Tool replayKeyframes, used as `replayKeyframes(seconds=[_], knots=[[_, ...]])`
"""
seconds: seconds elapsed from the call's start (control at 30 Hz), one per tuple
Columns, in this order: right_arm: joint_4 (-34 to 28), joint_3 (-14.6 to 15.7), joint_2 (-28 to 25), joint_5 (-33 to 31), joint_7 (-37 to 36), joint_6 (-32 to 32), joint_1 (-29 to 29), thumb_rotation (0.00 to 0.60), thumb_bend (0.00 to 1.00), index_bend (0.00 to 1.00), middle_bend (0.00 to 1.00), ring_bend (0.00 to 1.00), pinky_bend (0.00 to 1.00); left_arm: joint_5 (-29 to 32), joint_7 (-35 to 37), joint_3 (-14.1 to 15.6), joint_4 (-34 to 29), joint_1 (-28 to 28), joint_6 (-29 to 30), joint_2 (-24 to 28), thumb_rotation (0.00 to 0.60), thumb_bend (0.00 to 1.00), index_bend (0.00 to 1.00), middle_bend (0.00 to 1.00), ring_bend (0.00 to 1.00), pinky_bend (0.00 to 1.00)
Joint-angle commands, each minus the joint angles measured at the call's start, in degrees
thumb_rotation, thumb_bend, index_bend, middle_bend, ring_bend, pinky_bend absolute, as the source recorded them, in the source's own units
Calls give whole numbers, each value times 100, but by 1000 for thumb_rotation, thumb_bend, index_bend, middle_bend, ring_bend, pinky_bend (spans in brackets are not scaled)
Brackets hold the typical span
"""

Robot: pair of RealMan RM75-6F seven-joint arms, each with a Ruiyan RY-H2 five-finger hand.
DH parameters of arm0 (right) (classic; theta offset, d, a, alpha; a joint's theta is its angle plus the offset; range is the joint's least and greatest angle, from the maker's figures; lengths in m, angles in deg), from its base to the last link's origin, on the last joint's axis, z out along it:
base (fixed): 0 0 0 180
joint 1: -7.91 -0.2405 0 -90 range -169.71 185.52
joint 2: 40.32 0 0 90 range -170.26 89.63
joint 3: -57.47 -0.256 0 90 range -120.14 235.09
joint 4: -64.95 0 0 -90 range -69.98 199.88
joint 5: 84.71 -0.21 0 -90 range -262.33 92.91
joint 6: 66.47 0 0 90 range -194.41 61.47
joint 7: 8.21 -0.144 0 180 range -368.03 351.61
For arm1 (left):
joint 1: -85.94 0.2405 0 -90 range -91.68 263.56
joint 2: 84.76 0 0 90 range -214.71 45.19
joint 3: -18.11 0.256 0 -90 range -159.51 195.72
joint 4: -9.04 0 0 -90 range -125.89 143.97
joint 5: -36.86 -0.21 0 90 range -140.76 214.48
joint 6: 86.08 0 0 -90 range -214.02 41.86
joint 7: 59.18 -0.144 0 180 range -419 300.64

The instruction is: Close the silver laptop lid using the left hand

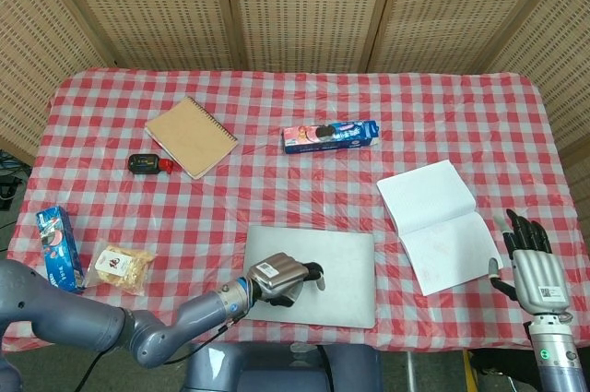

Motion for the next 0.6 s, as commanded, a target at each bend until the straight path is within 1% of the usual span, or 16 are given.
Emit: replayKeyframes(seconds=[0.03,0.07,0.13,0.2,0.27,0.33,0.37,0.43,0.5,0.6], knots=[[5,-1,1,8,-9,-7,1,600,748,0,0,0,0,-233,146,-100,-273,257,337,286,600,694,135,4,166,215],[5,1,3,18,-17,-9,-1,600,749,0,0,0,0,-340,188,-112,-368,381,526,402,600,664,112,0,146,192],[14,6,7,41,-30,-15,-2,600,748,0,0,0,0,-506,219,-87,-470,576,821,541,600,543,69,0,58,108],[34,16,20,85,-44,-36,-3,600,747,0,0,0,0,-787,235,24,-610,892,1235,728,600,457,50,0,3,43],[47,23,32,112,-48,-50,-2,600,746,0,0,0,0,-958,203,114,-645,1080,1490,836,600,394,19,0,0,8],[64,35,52,148,-52,-68,0,600,743,0,0,0,0,-1355,-83,332,-615,1450,2139,940,600,355,0,0,0,0],[78,39,66,167,-52,-77,-2,600,742,0,0,0,0,-1598,-349,470,-556,1667,2533,946,600,350,0,0,0,0],[97,51,85,199,-54,-82,-5,600,739,0,0,0,0,-1880,-819,650,-439,1984,3100,925,600,336,0,0,0,0],[124,59,109,243,-59,-97,-13,600,735,0,0,0,0,-2135,-1304,822,-324,2339,3672,914,600,293,0,0,0,0],[157,68,135,285,-85,-111,-17,600,731,0,0,0,0,-2324,-1674,1004,-200,2698,4170,950,600,204,0,0,0,0]])
